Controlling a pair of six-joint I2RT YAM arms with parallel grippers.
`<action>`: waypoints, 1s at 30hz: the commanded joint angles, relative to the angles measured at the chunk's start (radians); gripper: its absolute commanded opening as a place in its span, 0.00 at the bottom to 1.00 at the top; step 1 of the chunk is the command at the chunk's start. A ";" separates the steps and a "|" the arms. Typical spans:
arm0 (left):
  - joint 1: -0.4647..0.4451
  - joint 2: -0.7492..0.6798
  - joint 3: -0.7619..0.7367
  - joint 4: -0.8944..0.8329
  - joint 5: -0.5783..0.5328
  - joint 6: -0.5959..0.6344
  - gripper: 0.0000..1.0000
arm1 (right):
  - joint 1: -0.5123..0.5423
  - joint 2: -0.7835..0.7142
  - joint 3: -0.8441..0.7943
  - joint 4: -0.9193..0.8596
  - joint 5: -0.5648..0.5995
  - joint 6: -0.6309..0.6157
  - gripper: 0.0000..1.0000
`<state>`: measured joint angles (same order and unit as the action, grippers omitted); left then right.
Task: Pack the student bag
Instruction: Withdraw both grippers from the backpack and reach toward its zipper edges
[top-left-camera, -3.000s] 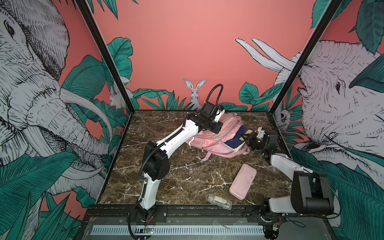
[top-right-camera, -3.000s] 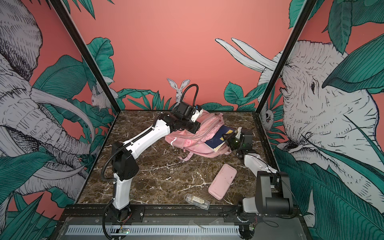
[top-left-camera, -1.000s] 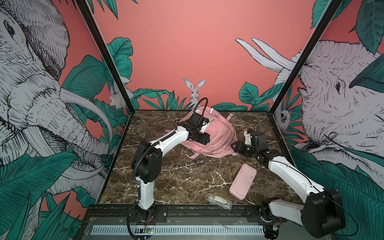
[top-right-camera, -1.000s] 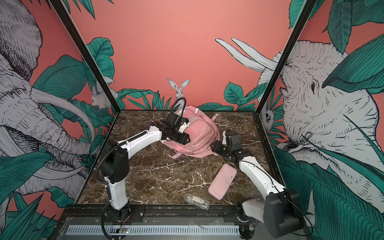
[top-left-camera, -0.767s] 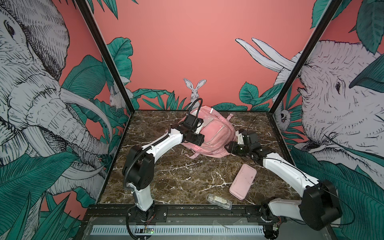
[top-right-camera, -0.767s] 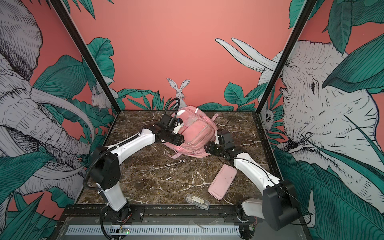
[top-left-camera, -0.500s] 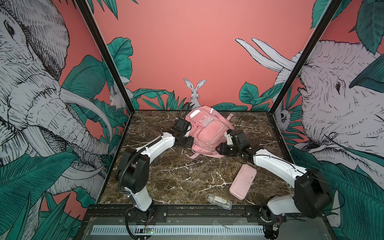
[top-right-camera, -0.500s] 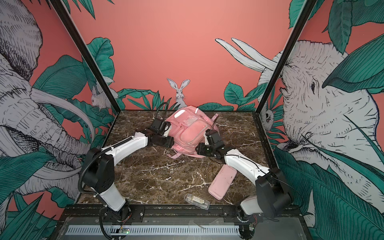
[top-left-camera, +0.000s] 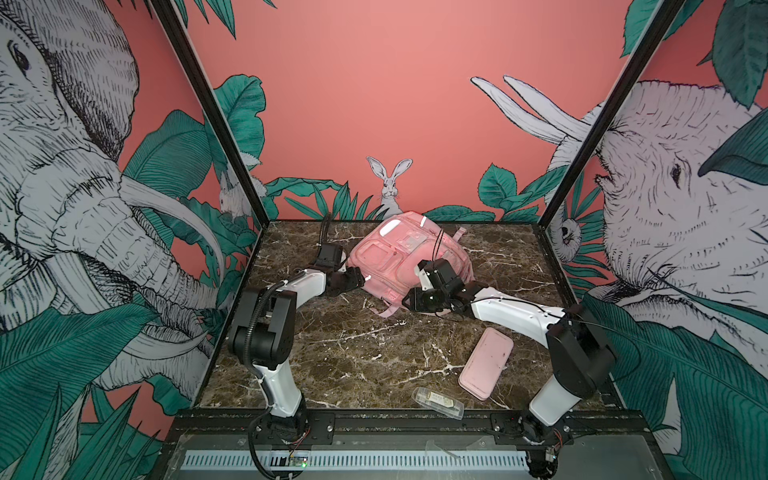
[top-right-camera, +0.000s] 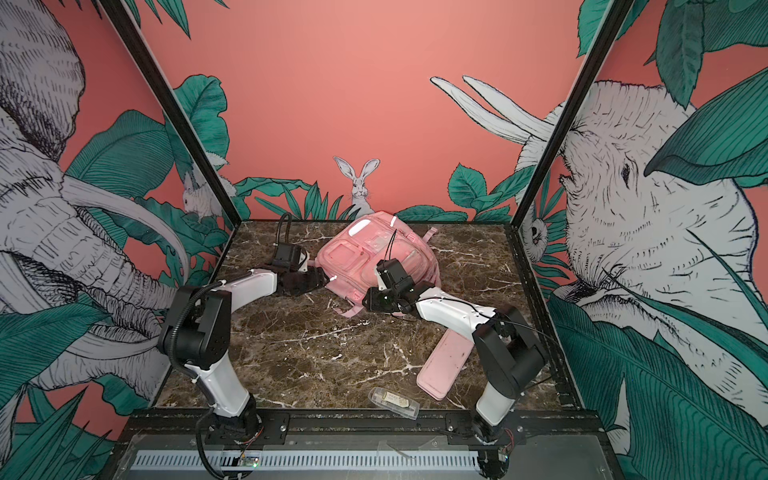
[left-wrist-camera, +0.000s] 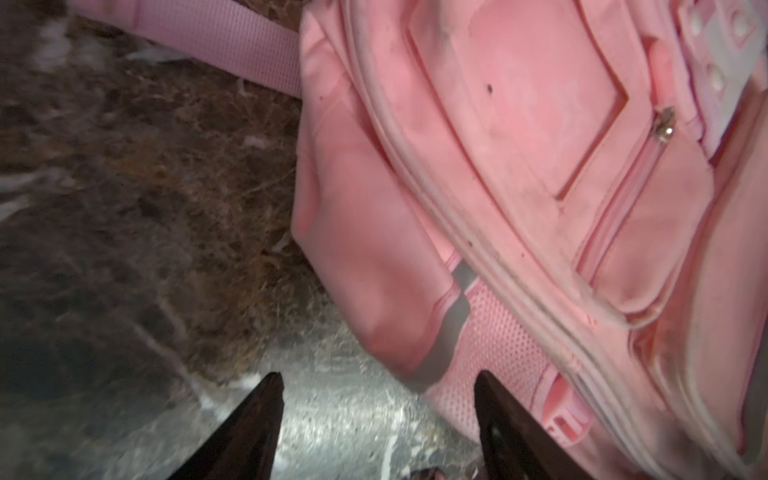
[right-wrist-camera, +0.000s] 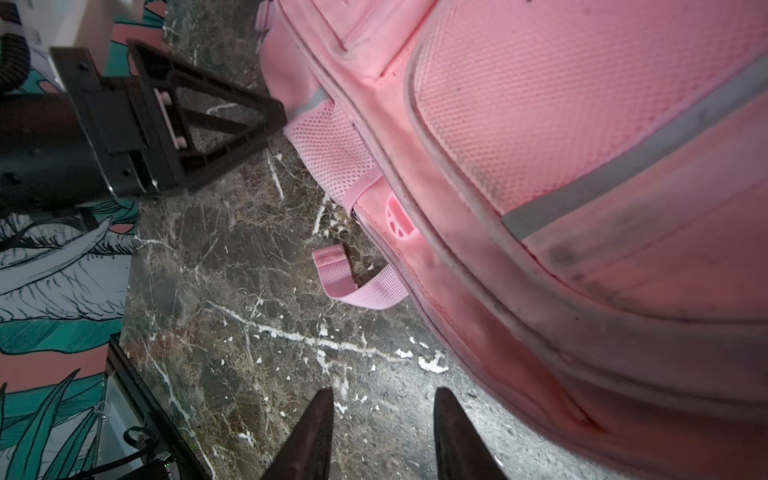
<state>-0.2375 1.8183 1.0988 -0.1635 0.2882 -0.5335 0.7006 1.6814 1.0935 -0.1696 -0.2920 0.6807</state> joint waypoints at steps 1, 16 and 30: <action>0.011 0.050 0.025 0.116 0.095 -0.078 0.74 | 0.005 0.021 0.016 0.000 0.000 0.000 0.37; 0.005 0.031 -0.087 0.233 0.199 -0.173 0.14 | -0.159 0.054 0.015 -0.142 0.102 -0.115 0.32; -0.096 -0.079 -0.239 0.320 0.184 -0.278 0.29 | -0.059 -0.064 0.062 -0.200 0.083 -0.223 0.37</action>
<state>-0.3218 1.7836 0.8734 0.1337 0.4709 -0.7795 0.5732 1.6566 1.1412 -0.3447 -0.2165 0.4839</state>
